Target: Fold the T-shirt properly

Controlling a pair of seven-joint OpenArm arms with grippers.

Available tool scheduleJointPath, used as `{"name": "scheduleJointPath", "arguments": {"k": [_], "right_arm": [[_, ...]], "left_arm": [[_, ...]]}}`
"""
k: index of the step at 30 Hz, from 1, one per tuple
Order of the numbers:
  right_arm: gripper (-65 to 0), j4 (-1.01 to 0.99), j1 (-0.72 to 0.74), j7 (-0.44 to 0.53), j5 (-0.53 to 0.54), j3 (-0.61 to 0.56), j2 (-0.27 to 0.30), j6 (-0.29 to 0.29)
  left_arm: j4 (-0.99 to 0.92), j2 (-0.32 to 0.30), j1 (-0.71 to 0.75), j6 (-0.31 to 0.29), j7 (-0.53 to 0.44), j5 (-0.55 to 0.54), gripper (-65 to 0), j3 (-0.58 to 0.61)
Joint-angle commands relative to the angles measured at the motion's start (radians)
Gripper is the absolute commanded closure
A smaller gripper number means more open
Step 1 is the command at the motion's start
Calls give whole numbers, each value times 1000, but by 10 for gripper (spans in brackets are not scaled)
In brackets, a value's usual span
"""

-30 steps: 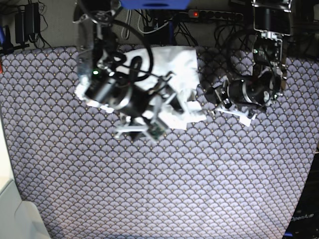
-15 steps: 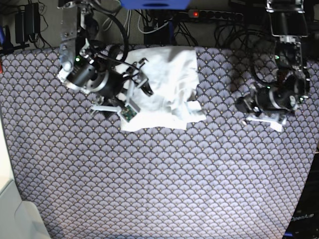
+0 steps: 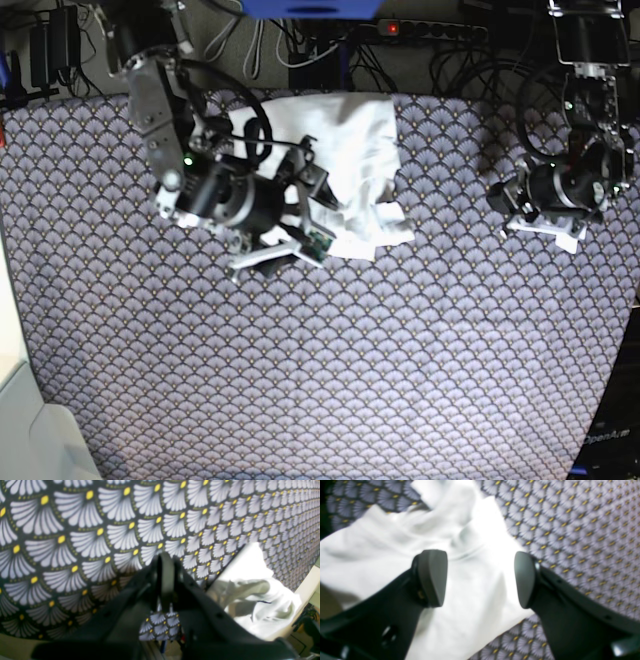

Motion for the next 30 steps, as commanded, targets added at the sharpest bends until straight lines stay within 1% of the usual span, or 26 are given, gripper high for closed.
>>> {"name": "scheduleJointPath", "arguments": {"k": [1, 9, 13, 15, 18, 19, 21, 24, 28, 29, 30], "right_arm": [[-415, -9, 29, 15, 11, -7, 0, 3], [-415, -178, 139, 23, 11, -85, -7, 3], [-413, -233, 176, 25, 11, -91, -19, 3], [-410, -267, 191, 25, 11, -91, -20, 3], [-402, -314, 210, 26, 11, -91, -20, 3], [-382, -320, 211, 31, 11, -91, -17, 3], [-316, -325, 210, 69, 11, -91, -14, 3], [-181, -327, 205, 124, 11, -91, 0, 3], [-17, -327, 205, 134, 11, -91, 6, 3], [0, -327, 205, 134, 11, -91, 6, 3], [0, -327, 205, 134, 11, -91, 9, 3]], "left_arm": [[17, -16, -9, 1, 0, -23, -2, -5], [17, -14, -9, 1, 0, -23, -2, -5], [24, -11, -11, 2, 0, -23, -2, -3], [40, 3, -11, 4, 0, -23, -2, -6], [64, 6, -11, 4, 0, -23, -2, -2], [74, 7, -11, 4, 0, -23, -2, -2], [81, 7, -11, 4, 0, -23, -2, -2], [81, 9, -14, 4, 0, -23, -2, -2], [75, 9, -16, 4, 0, -23, -2, -3], [74, 9, -16, 4, 0, -23, -2, -5], [74, 9, -14, 4, 0, -23, -2, -5]]}}
